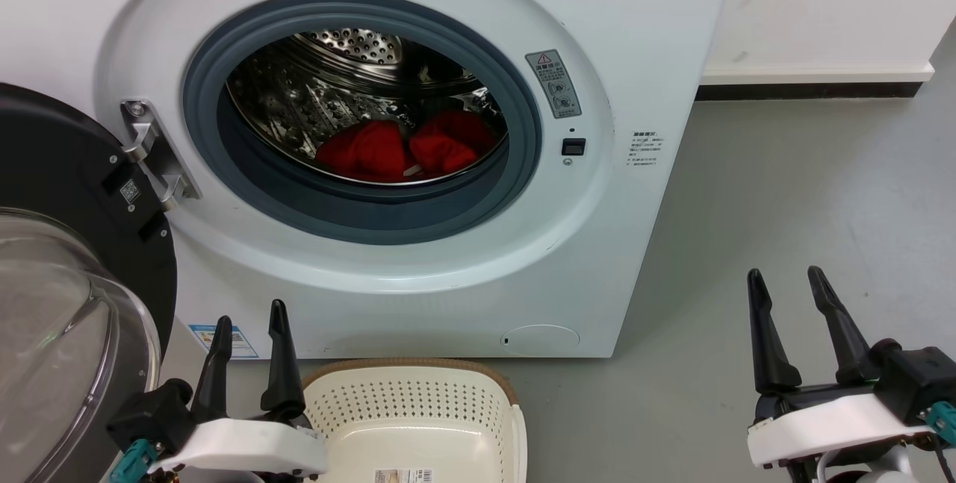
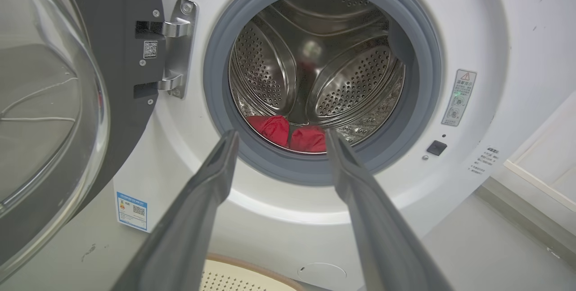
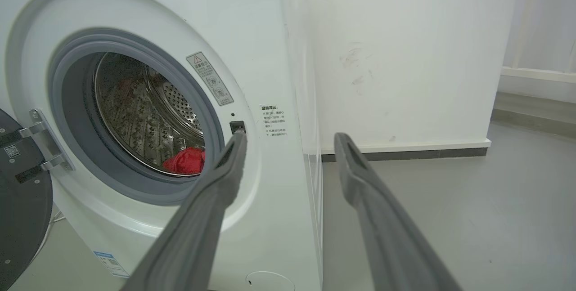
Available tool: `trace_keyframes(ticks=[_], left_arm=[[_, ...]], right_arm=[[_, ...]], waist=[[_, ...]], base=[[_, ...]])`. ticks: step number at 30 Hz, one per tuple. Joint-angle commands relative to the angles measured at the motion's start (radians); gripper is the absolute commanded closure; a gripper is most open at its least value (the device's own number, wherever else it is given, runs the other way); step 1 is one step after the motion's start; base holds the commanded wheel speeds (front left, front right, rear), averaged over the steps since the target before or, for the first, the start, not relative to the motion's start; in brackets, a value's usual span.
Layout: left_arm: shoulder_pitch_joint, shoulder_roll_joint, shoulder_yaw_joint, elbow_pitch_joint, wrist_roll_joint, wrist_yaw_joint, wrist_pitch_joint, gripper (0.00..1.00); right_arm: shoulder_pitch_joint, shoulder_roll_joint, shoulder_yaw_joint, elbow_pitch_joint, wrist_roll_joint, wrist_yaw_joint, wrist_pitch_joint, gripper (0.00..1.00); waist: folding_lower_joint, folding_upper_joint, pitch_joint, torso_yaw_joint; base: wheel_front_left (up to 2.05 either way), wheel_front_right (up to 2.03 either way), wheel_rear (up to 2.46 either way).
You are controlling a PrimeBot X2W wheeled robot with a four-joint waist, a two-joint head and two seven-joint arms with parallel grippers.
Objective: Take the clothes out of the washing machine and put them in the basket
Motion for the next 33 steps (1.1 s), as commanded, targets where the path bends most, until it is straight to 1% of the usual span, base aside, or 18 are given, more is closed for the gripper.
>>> trace_keyframes(ticks=[1, 5, 8, 13, 16, 20, 27, 33], left_arm=[[0.0, 0.002, -0.006, -0.009, 0.03, 0.005, -0.011, 0.0], [0.004, 0.002, -0.012, -0.007, 0.065, -0.007, -0.021, 0.0], [0.009, 0.002, -0.021, 0.005, 0.103, -0.015, -0.028, 0.0], [0.007, 0.002, -0.042, 0.016, 0.174, -0.006, -0.038, 0.0], [0.008, 0.002, -0.054, -0.003, 0.196, -0.019, -0.045, 0.0], [0.019, 0.002, -0.062, -0.006, 0.23, -0.025, -0.053, 0.0], [0.025, 0.008, -0.088, 0.0, 0.327, -0.015, -0.066, 0.0], [0.028, 0.021, -0.119, -0.003, 0.384, 0.007, -0.078, 0.0]], right_arm=[[-0.004, -0.004, 0.001, -0.005, -0.031, 0.0, -0.009, 0.0], [-0.001, -0.004, -0.004, -0.004, -0.067, 0.0, -0.019, 0.0], [0.007, -0.004, 0.011, 0.012, -0.071, 0.0, -0.024, 0.0], [0.007, -0.005, -0.004, 0.021, -0.12, -0.001, -0.036, 0.0], [0.005, -0.005, -0.013, 0.017, -0.156, 0.0, -0.043, 0.0], [0.009, -0.004, -0.009, 0.02, -0.186, 0.0, -0.051, 0.0], [0.018, -0.005, 0.001, 0.016, -0.252, -0.001, -0.065, 0.0], [0.022, -0.005, 0.011, 0.008, -0.314, -0.001, -0.076, 0.0]], waist=[[0.0, 0.0, 0.001, 0.0], [0.0, 0.0, 0.003, -0.001], [0.0, 0.0, 0.002, -0.002], [0.0, 0.0, 0.002, -0.003], [0.0, 0.0, 0.002, -0.004], [0.0, 0.0, 0.0, -0.004], [0.0, 0.0, -0.002, -0.006], [0.0, 0.0, -0.002, -0.008]], base=[[0.0, 0.0, 0.0], [0.0, 0.0, 0.0], [0.0, 0.0, 0.0], [0.0, 0.0, 0.0], [0.0, 0.0, 0.0], [0.0, 0.0, 0.0], [0.0, 0.0, 0.0], [0.0, 0.0, 0.0]])
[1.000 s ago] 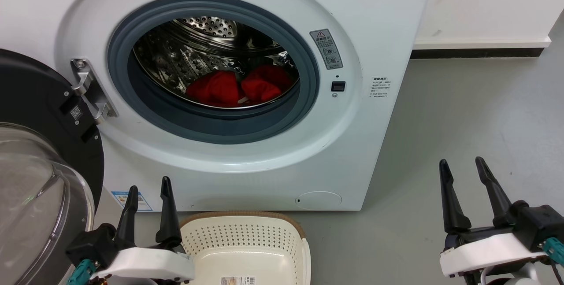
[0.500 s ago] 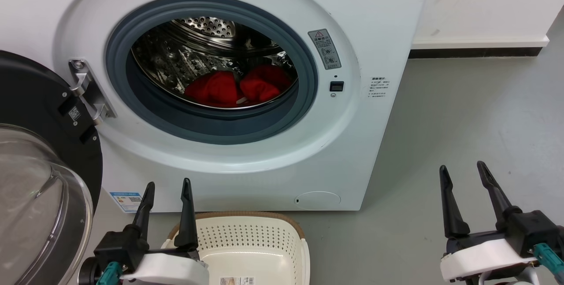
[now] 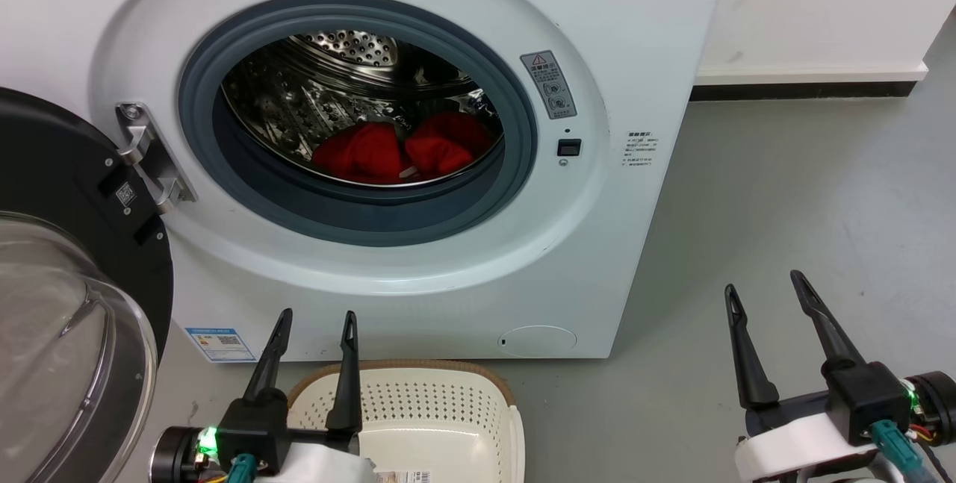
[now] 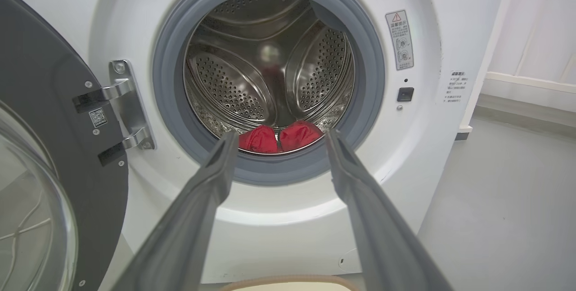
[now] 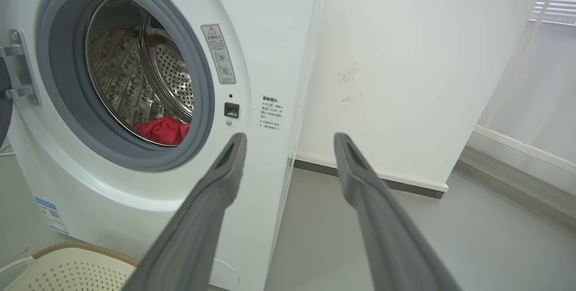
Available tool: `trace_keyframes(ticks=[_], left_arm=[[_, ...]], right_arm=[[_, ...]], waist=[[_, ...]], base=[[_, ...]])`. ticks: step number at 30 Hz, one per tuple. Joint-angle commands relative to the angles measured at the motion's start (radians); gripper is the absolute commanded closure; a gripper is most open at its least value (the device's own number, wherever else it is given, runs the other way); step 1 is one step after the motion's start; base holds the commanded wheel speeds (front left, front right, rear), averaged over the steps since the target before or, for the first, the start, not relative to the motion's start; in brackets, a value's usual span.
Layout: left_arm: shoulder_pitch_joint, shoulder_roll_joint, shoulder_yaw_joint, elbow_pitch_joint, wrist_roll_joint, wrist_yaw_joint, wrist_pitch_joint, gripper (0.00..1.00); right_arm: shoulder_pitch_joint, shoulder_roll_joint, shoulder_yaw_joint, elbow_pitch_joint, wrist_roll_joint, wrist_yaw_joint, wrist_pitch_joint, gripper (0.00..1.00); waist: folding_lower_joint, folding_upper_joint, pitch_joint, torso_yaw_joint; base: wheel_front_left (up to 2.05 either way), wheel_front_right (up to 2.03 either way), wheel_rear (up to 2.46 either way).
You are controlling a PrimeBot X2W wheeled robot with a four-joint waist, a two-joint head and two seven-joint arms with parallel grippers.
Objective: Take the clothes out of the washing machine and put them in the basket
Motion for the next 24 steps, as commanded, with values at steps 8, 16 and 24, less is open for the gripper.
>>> trace_keyframes(ticks=[8, 16, 24], left_arm=[[0.019, 0.004, 0.0, -0.016, 0.024, 0.009, -0.021, 0.0], [0.026, -0.004, 0.019, 0.012, 0.022, -0.018, -0.024, 0.0], [0.021, -0.009, 0.017, 0.066, 0.038, -0.035, -0.024, 0.0]], right_arm=[[0.021, -0.004, -0.012, 0.018, 0.017, -0.001, -0.022, 0.0], [0.02, -0.003, -0.01, 0.069, 0.042, -0.001, -0.024, 0.0], [0.007, -0.003, -0.008, 0.106, 0.052, -0.001, -0.024, 0.0]], waist=[[0.0, 0.0, 0.0, -0.004], [0.0, 0.0, -0.001, -0.006], [0.0, 0.0, -0.002, -0.006]], base=[[0.0, 0.0, 0.0], [0.0, 0.0, 0.0], [0.0, 0.0, 0.0]])
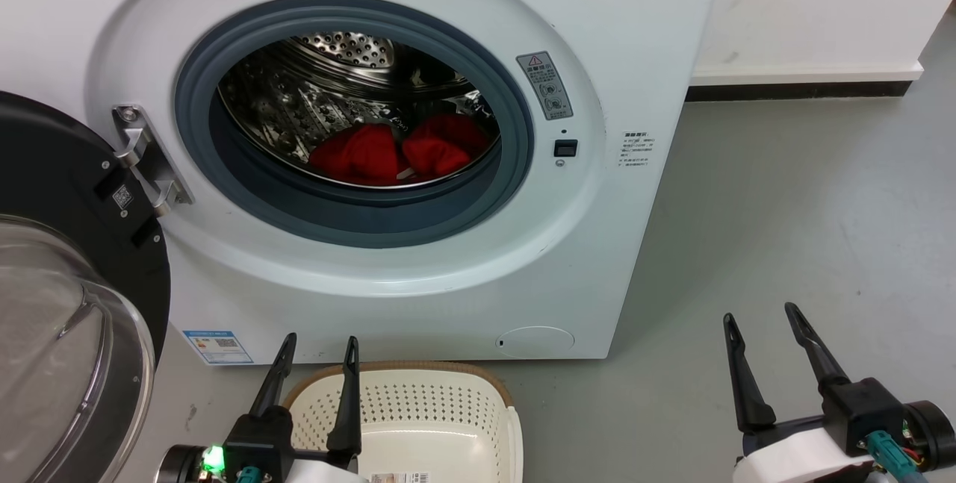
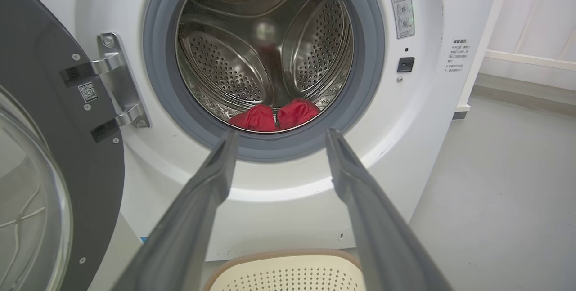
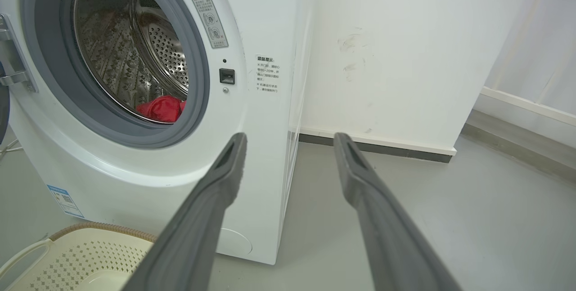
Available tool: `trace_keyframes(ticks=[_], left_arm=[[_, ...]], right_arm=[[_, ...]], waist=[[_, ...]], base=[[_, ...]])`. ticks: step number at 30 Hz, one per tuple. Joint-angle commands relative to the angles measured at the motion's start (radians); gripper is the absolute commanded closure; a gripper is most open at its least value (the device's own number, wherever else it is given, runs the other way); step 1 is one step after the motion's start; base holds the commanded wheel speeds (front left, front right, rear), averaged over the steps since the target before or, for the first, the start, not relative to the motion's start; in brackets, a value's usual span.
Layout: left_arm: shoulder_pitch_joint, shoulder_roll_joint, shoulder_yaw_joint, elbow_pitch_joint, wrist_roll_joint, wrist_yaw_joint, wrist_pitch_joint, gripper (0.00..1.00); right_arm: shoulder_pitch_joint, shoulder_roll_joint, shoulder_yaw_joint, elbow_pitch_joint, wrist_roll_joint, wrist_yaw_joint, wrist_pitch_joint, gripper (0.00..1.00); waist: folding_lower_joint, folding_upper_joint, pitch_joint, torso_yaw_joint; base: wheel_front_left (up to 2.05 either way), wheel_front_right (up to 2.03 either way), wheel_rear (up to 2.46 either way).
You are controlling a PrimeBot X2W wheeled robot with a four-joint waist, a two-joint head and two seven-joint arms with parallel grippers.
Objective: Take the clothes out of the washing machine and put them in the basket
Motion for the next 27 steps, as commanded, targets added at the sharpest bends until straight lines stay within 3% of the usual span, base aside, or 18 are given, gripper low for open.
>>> trace_keyframes(ticks=[1, 14, 18, 23, 27], left_arm=[[0.002, -0.001, -0.001, 0.006, 0.007, -0.003, -0.003, 0.0], [-0.002, -0.004, 0.016, 0.006, 0.009, -0.009, -0.003, 0.0], [0.003, 0.01, 0.009, 0.029, 0.027, -0.029, -0.003, 0.0], [-0.082, 0.042, 0.012, 0.077, 0.023, -0.068, -0.003, 0.0], [-0.211, 0.099, 0.032, 0.123, 0.013, -0.095, -0.003, 0.0]], right_arm=[[-0.006, -0.002, 0.002, 0.005, 0.001, -0.001, -0.002, 0.0], [-0.016, -0.002, 0.005, 0.009, 0.013, -0.001, -0.002, 0.0], [-0.026, -0.002, 0.01, 0.011, 0.025, -0.001, -0.002, 0.0], [-0.068, -0.002, 0.007, -0.009, 0.043, -0.001, -0.002, 0.0], [-0.117, -0.001, -0.002, -0.026, 0.065, -0.001, -0.002, 0.0]], waist=[[0.0, 0.0, 0.0, -0.001], [0.0, 0.0, 0.005, -0.009], [0.0, 0.0, 0.026, -0.033], [0.0, 0.0, 0.137, -0.079], [0.0, 0.0, 0.279, -0.121]], base=[[0.0, 0.0, 0.0], [0.0, 0.0, 0.0], [0.0, 0.0, 0.0], [0.0, 0.0, 0.0], [0.0, 0.0, 0.0]])
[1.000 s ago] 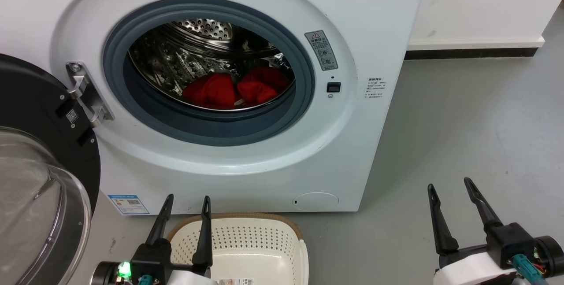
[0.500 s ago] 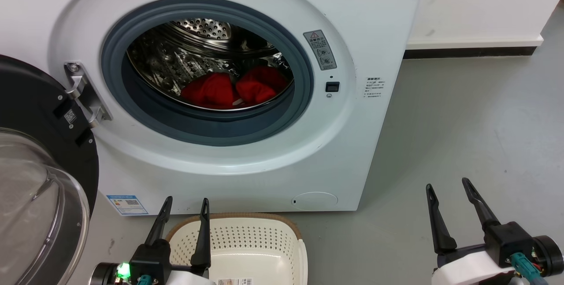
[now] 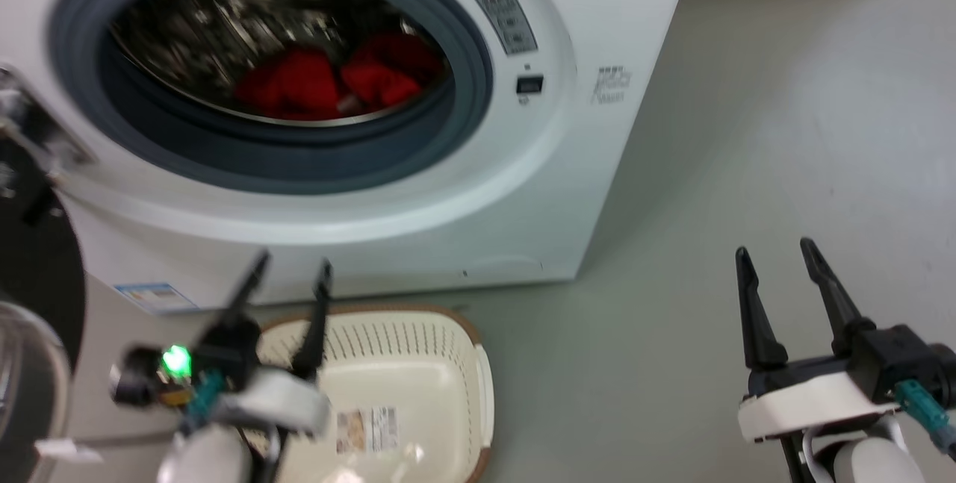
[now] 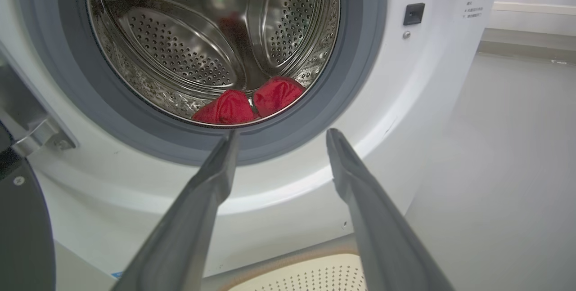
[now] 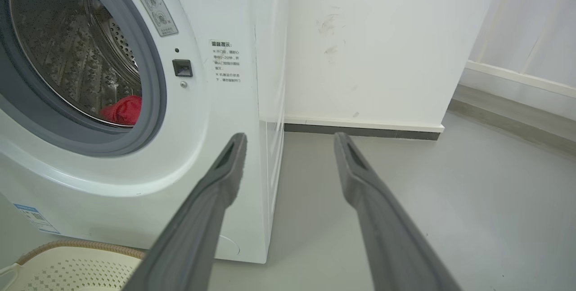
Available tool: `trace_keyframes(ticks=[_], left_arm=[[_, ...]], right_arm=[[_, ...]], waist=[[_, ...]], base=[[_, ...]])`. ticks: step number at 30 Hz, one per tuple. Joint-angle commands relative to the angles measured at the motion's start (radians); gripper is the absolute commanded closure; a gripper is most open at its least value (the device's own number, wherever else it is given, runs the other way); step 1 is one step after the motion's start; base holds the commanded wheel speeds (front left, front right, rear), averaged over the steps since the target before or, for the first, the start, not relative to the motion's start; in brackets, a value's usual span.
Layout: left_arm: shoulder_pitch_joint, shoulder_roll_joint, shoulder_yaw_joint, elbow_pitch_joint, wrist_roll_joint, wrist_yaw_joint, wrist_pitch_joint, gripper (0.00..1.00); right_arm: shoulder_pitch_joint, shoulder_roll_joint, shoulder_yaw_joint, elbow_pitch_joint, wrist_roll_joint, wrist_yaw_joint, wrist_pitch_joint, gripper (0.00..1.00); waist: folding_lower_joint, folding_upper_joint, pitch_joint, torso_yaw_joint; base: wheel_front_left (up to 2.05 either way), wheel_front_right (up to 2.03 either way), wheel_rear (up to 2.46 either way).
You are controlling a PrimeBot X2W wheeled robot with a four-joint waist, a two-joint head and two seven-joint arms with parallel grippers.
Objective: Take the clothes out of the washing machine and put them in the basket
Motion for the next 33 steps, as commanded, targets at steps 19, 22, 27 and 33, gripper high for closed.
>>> trace_keyframes(ticks=[19, 22, 27, 33], left_arm=[[-1.123, 0.352, -0.223, 0.519, -0.059, -0.042, 0.347, 0.0], [-1.286, 0.377, -0.283, 0.592, -0.096, -0.043, 0.46, 0.0], [-1.493, 0.406, -0.347, 0.693, -0.178, -0.043, 0.649, 0.0], [-1.651, 0.437, -0.382, 0.769, -0.232, -0.043, 0.841, 0.0]], right_arm=[[-0.18, 0.0, 0.009, -0.03, 0.17, -0.001, -0.002, 0.0], [-0.196, 0.0, 0.021, -0.038, 0.191, -0.001, -0.002, 0.0], [-0.214, 0.0, 0.053, -0.053, 0.229, -0.001, -0.002, 0.0], [-0.239, 0.0, 0.076, -0.069, 0.264, -0.001, -0.002, 0.0]], waist=[[-0.0003, 0.0, 0.548, -0.162], [-0.0003, 0.0, 0.591, -0.179], [-0.0003, 0.0, 0.652, -0.214], [-0.0003, 0.0, 0.716, -0.245]], base=[[0.0, 0.0, 0.0], [0.0, 0.0, 0.0], [0.0, 0.0, 0.0], [0.0, 0.0, 0.0]])
